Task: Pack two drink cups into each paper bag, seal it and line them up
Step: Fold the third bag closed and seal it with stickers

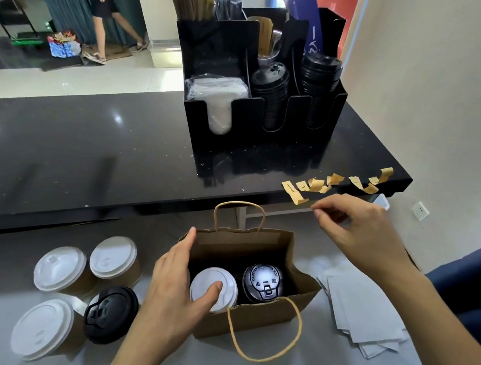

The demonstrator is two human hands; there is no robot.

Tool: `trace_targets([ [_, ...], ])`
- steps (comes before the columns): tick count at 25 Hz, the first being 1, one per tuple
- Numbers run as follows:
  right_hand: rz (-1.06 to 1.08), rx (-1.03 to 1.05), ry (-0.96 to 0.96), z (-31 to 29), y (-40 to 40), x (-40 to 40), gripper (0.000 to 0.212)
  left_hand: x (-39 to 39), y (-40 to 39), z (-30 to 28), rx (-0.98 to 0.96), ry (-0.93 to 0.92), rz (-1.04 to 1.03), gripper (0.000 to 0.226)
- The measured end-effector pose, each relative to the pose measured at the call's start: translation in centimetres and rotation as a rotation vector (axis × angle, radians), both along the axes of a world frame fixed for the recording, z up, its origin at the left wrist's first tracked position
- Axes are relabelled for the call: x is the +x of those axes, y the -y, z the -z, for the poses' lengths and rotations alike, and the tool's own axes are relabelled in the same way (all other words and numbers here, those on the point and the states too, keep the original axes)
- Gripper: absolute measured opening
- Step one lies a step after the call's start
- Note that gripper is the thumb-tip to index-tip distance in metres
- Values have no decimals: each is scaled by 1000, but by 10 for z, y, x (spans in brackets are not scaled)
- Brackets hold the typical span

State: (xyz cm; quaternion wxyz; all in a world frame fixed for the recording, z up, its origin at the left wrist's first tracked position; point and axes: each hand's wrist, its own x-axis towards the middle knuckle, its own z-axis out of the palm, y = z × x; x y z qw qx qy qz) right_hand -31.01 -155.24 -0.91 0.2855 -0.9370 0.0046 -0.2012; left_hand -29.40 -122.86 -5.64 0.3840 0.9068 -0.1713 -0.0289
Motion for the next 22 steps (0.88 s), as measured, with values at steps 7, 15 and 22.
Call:
trace_targets([
  [7, 174, 115, -89, 35, 30, -18, 9, 3, 1, 2, 54, -2, 7, 98],
  [15, 328, 121, -400, 111, 51, -74, 10, 1, -7, 6, 112, 37, 95, 94],
  [22, 375, -299, -823, 164, 27, -109, 50, -4, -8, 9, 119, 55, 122, 98],
])
